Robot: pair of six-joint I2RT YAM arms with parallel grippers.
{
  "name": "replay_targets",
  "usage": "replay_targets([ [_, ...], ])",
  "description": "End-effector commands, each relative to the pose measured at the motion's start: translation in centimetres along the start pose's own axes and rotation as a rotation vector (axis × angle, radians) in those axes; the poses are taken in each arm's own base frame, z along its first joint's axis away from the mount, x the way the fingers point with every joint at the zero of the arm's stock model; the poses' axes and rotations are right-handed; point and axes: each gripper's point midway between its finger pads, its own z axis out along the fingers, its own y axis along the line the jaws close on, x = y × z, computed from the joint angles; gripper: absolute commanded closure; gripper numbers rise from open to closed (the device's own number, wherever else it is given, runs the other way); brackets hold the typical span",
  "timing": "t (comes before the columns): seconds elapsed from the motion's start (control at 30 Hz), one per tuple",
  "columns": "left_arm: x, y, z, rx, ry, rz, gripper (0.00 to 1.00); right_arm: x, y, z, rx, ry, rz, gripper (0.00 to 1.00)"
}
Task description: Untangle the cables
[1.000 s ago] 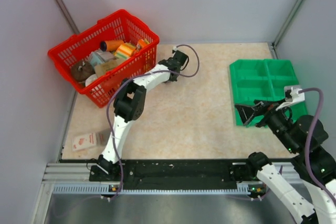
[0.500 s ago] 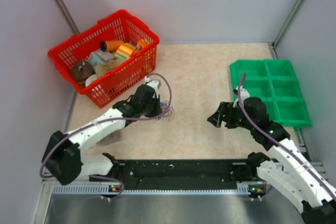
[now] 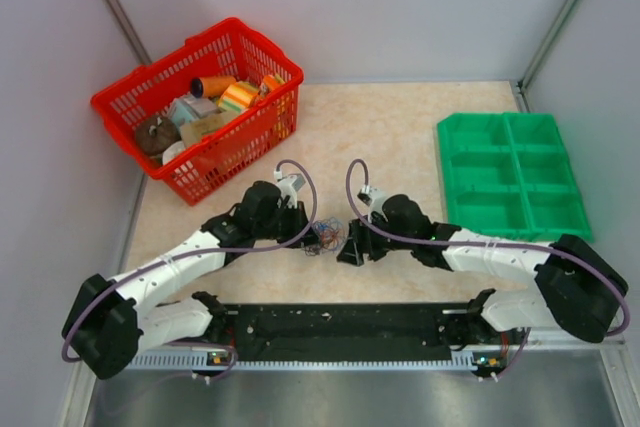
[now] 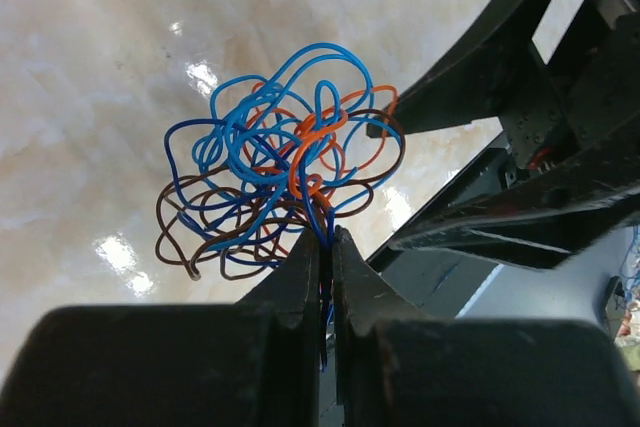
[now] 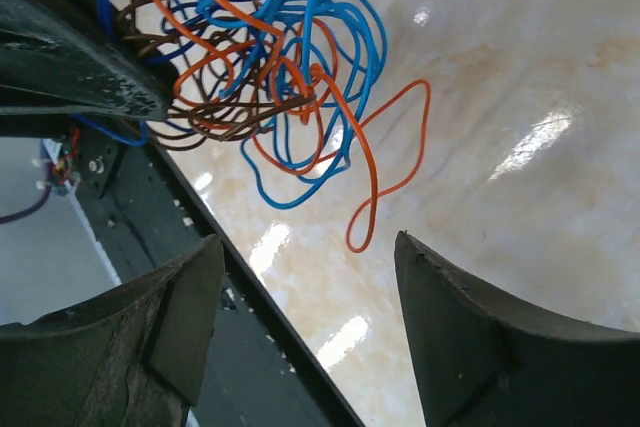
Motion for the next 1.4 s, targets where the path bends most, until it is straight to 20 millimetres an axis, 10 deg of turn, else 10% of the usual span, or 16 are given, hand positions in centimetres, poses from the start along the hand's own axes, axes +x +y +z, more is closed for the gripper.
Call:
replay_targets([
  [0.0, -0.7, -1.7, -0.7, 0.073, -0.027, 0.0, 1.0, -3.7, 0.8, 0.6, -0.009, -0.155, -0.121, 0.32],
  [0.23, -0.5, -2.9, -1.2, 0.132, -0.031, -0.024, 1.0, -3.1, -0.3, 1.7, -0.02, -0.197, -0.157, 0.43],
  [0.4, -0.8, -2.9, -1.6, 0.114, -0.044, -0.015, 1.0, -3.2, -0.8, 2.1, -0.004, -0.207, -0.148, 0.83],
  [0.6, -0.8, -2.3, -1.7, 0.08, -0.043, -0.015, 1.0, -2.8, -0.1, 0.4, -0.044, -0.253, -0.146, 0.52],
  [1.17, -0.7, -3.1, -2.4, 0.108, -0.043, -0.026, 1.0, -2.6, -1.1, 2.1, -0.028, -0.231, -0.192, 0.64],
  [1.37, -0.7, -2.7, -2.3, 0.096, -0.042, -0.022, 1.0, -3.6, -2.1, 2.9, 0.031, -0.259, -0.163, 0.83],
])
